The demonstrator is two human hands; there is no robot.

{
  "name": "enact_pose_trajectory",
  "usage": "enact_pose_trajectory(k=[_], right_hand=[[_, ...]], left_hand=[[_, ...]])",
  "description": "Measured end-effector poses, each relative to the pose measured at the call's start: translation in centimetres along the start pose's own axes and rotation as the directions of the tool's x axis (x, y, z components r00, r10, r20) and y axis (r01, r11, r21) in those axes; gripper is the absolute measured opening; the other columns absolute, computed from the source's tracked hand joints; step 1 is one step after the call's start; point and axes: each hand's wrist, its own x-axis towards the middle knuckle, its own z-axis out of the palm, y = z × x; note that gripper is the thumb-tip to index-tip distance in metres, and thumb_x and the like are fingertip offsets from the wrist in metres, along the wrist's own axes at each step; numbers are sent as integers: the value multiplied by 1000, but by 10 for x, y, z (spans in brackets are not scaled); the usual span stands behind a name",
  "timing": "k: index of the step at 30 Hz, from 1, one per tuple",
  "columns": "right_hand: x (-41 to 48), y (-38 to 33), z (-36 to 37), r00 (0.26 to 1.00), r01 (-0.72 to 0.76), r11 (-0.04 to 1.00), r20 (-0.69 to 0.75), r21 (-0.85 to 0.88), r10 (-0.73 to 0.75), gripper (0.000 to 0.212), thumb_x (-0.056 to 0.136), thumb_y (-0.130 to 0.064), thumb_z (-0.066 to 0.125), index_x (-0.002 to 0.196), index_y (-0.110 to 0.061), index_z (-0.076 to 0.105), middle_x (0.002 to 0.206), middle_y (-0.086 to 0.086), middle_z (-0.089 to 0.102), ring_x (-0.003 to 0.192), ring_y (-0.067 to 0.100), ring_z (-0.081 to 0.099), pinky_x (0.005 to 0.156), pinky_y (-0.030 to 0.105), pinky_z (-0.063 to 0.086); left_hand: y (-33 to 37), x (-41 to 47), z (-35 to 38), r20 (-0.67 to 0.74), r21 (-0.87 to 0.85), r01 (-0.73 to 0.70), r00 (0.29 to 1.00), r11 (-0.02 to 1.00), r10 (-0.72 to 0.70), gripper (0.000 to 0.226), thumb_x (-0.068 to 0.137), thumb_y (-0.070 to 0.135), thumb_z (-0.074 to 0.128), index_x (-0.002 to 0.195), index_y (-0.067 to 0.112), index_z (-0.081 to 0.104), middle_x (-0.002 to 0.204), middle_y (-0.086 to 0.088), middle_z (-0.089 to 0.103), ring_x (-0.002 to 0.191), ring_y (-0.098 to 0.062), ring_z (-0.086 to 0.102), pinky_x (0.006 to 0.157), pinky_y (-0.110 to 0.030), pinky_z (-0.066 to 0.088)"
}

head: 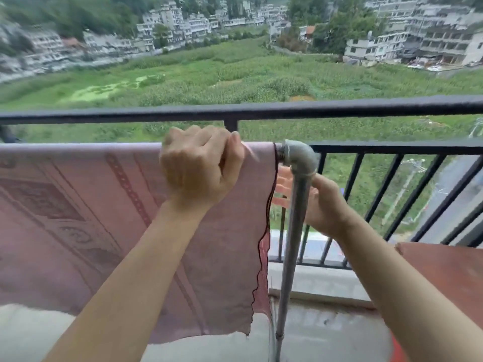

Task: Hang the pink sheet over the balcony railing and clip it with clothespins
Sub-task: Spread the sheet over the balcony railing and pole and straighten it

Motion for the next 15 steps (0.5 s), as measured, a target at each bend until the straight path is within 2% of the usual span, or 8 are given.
enact_pose_trajectory(k=[2,3,6,8,10,11,13,15], right_hand=[[8,1,-16,986,-51,997,155,-51,59,62,93,-34,48,139,7,46,140,26,51,131,39,48,112,60,33],[12,-1,-21,973,-68,996,216,-64,81,71,89,-36,59,137,14,41,133,33,50,123,42,49,111,65,29],[27,-9,-28,915,-80,991,387,-105,115,83,80,-38,74,129,19,39,118,41,45,105,38,43,108,70,27],[35,-10,-30,872,-93,987,469,-128,143,76,80,-31,75,130,16,43,116,41,47,100,46,48,105,65,34],[41,-14,-33,842,-63,986,523,-152,134,51,84,-16,70,126,9,54,104,26,57,91,33,56,93,49,45],[42,-17,-35,829,-61,983,540,-173,146,38,85,-6,64,122,0,60,99,16,64,88,25,60,87,40,49],[45,-25,-35,796,-53,973,579,-224,176,37,84,5,60,118,-10,62,94,0,70,83,11,64,80,27,52],[50,-33,-26,786,10,947,588,-321,191,42,85,-1,67,125,-5,59,111,11,69,98,19,67,92,32,52]], left_hand=[[15,-7,1,-25,5,104,994,995,-104,39,99,24,39,71,16,64,70,1,65,64,-23,58,70,-41,38],[23,-13,1,-22,2,155,988,988,-155,36,100,24,38,81,14,68,85,-1,68,77,-24,62,79,-44,40],[50,-32,-2,14,-6,276,961,961,-275,52,94,44,45,115,-1,58,126,-19,51,118,-36,50,102,-55,35],[71,-53,-8,-2,28,279,960,960,-279,71,78,61,62,114,0,52,122,-14,45,115,-36,46,98,-52,39],[89,-75,-10,9,130,276,960,952,-279,68,66,58,79,102,8,49,103,-12,49,97,-31,50,82,-48,46],[94,-83,-11,23,174,284,956,943,-293,61,67,50,82,98,9,50,94,-14,54,90,-30,52,76,-46,47],[99,-90,-11,34,224,292,951,930,-307,34,76,30,79,90,6,58,82,-12,62,79,-30,57,70,-42,49],[102,-89,-15,34,256,338,933,906,-358,12,82,17,71,80,7,66,78,-7,65,73,-27,60,68,-38,49]])
